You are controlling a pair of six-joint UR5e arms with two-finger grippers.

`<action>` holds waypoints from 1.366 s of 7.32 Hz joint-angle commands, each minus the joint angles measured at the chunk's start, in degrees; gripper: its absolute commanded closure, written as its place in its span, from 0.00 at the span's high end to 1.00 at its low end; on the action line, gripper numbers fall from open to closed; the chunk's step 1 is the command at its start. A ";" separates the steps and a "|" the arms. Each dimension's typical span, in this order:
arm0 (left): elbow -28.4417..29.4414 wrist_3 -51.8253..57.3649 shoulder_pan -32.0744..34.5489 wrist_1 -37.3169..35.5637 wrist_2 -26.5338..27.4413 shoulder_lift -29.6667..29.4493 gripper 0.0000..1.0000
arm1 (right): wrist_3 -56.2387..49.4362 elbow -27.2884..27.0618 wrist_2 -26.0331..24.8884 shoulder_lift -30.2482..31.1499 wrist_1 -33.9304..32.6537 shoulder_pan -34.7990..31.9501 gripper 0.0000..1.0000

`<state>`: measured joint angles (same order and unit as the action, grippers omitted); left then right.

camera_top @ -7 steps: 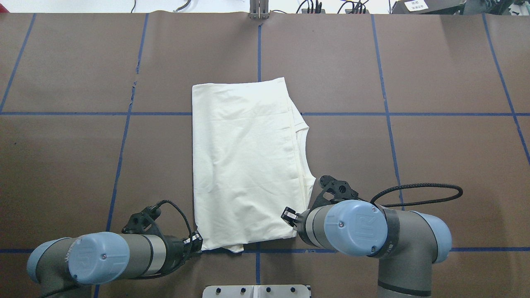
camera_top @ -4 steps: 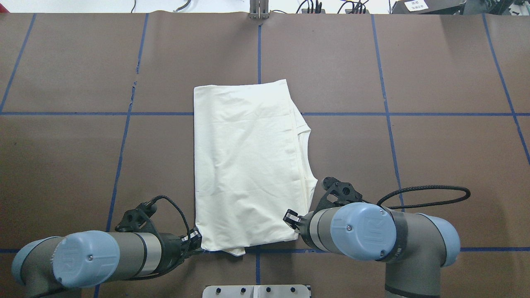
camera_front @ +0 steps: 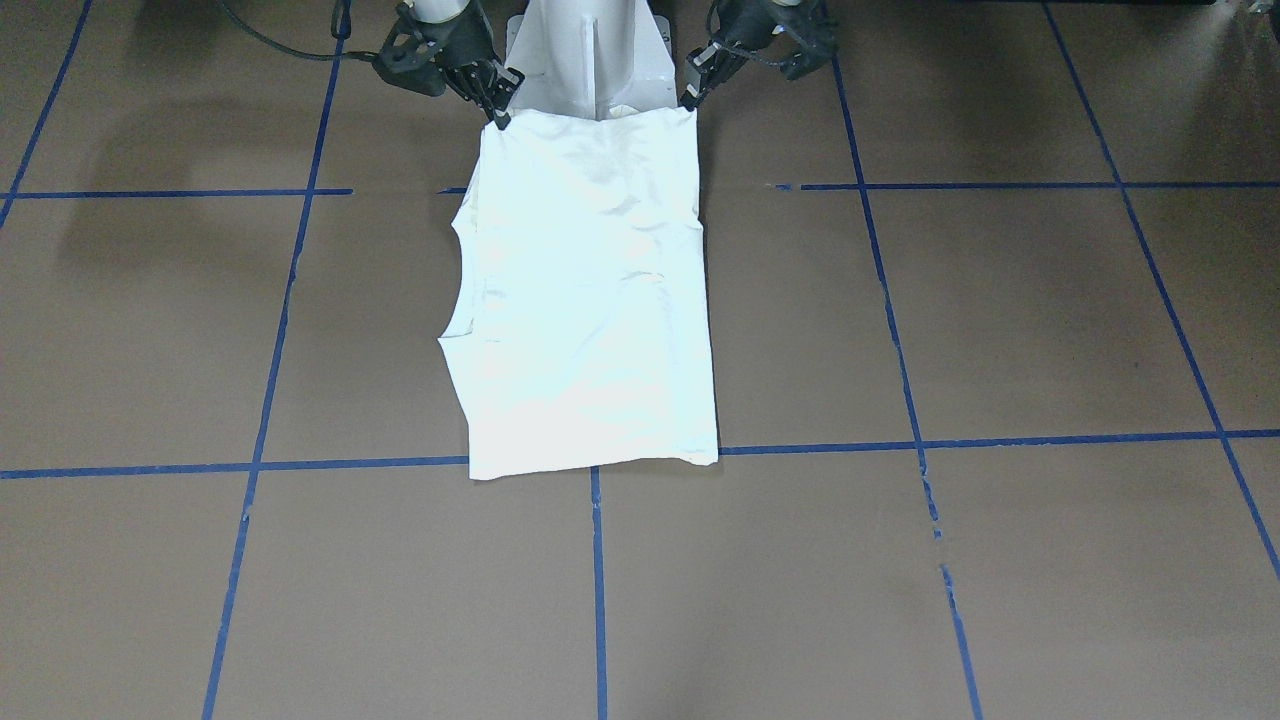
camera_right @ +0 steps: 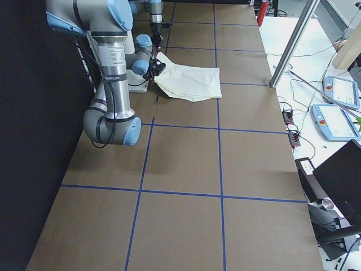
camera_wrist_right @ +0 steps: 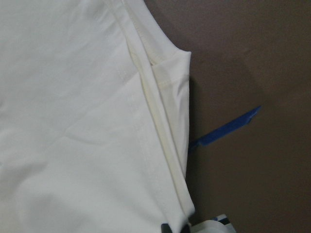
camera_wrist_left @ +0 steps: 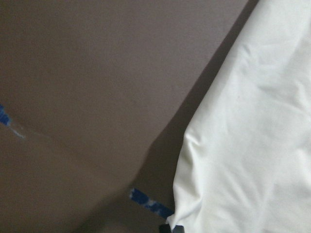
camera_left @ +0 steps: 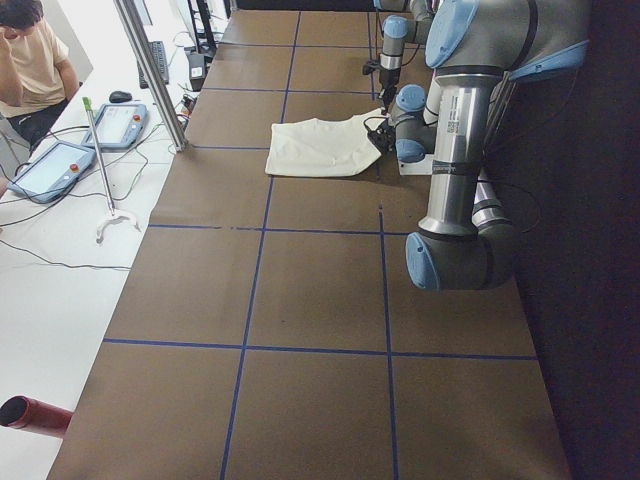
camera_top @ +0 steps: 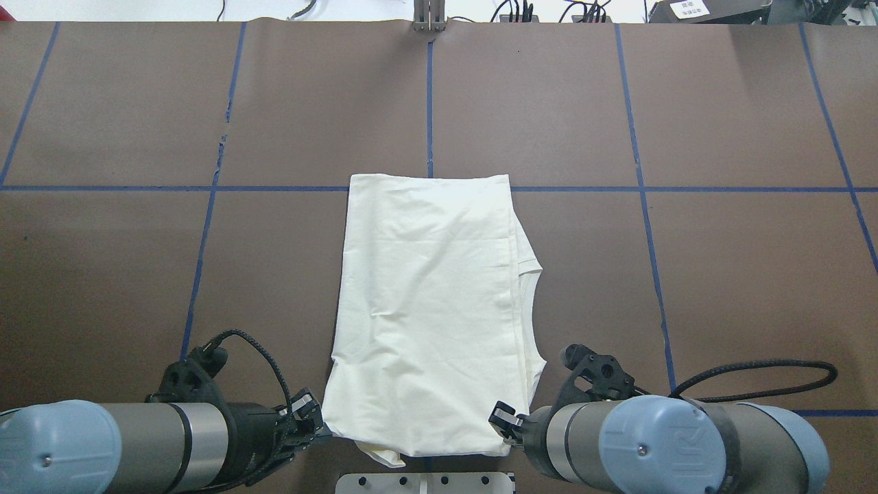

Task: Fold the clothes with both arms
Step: 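Lift the near edge with both grippers and fold it away from the robot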

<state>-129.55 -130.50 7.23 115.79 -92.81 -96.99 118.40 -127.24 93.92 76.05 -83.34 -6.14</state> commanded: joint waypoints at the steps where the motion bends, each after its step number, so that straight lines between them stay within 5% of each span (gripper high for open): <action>1: -1.67 -1.16 1.46 -1.34 0.00 -2.83 0.00 | 0.25 -3.27 0.73 -0.10 0.02 -2.80 0.00; 3: 1.21 4.51 11.36 -11.75 -0.35 -12.82 0.00 | -0.80 0.82 8.95 -2.73 0.19 -14.27 0.00; 4: 4.37 9.51 15.58 -14.25 -0.62 -16.44 0.00 | -1.33 7.56 12.66 -7.53 0.11 -18.95 0.00; 6: 11.48 14.54 21.66 -13.66 -0.79 -19.27 0.00 | -5.08 14.63 17.77 -10.57 0.45 -26.09 0.00; 10: 25.20 18.18 26.43 -6.55 -1.41 -23.49 0.00 | -9.05 26.06 19.28 -16.80 0.54 -30.24 0.00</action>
<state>-107.74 -112.74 32.71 107.69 -94.19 -119.06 110.85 -104.60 112.72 61.03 -82.86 -35.41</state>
